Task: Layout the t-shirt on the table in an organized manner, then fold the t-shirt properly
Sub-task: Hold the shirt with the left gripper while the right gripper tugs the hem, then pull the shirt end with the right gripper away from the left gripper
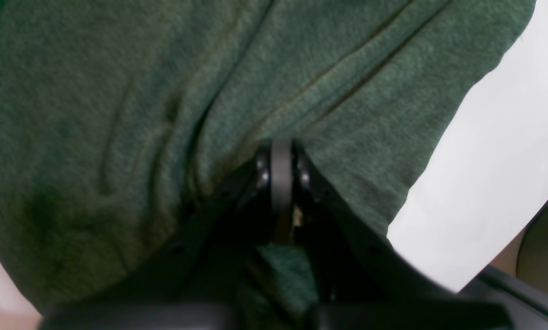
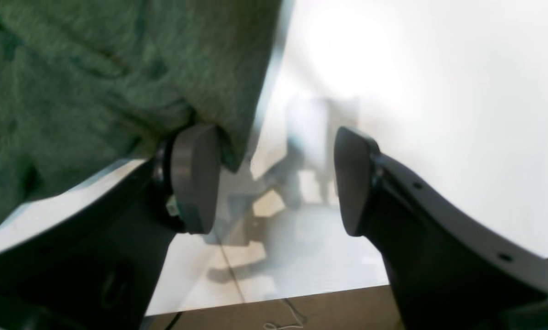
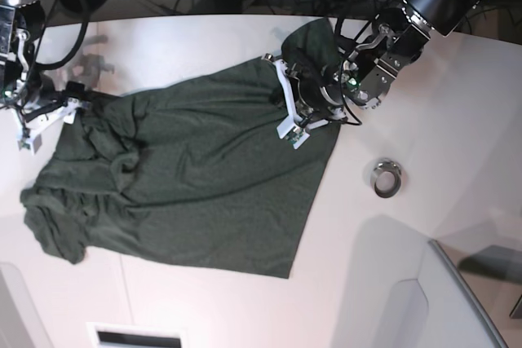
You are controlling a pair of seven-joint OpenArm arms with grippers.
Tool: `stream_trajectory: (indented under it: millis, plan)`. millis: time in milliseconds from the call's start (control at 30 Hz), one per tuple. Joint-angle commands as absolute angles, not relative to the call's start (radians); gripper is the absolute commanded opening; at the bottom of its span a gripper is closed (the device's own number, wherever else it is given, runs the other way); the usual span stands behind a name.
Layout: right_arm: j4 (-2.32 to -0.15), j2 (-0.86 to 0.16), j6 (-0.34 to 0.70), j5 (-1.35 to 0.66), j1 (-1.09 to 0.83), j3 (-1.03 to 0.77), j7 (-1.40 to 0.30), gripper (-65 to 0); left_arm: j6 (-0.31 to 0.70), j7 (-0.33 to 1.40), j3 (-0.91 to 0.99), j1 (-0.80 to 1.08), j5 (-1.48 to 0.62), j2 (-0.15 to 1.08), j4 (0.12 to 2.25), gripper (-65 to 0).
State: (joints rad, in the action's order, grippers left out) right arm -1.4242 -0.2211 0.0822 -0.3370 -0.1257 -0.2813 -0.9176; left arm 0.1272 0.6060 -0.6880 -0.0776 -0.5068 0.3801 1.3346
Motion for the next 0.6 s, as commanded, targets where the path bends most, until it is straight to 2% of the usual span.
stream_trajectory:
  millis: [0,100,267,467,500,567]
  plan:
    - [-1.432,-0.237,0.081,-0.338,-0.116,-0.286,-0.906,-29.0,0.117,0.624,-0.685,-0.082,-0.501,0.387,1.337,-65.0]
    - [-1.431,-0.234,0.111,-0.340,-0.119,-0.286,-0.909,-30.0,0.117,0.624,-0.685,-0.085,-0.501,0.387,1.337,-65.0]
    - [-1.428,-0.209,0.150,-0.341,-0.119,-0.289,-0.909,-44.3,0.117,0.624,-0.685,-0.087,-0.501,0.387,1.336,-65.0]
    - [-1.366,-0.203,0.150,-0.341,-0.097,-0.288,-0.901,-45.9,0.117,0.624,-0.685,-0.085,-0.501,0.387,1.334,-65.0]
    - [-1.336,-0.203,0.150,-0.338,-0.087,-0.291,-0.901,-48.8,0.117,0.624,-0.685,-0.085,-0.501,0.387,1.334,-65.0]
    - [-1.282,-0.220,0.151,-0.338,-0.071,-0.294,-0.886,-58.7,0.117,0.624,-0.685,-0.085,-0.501,0.387,1.334,-65.0]
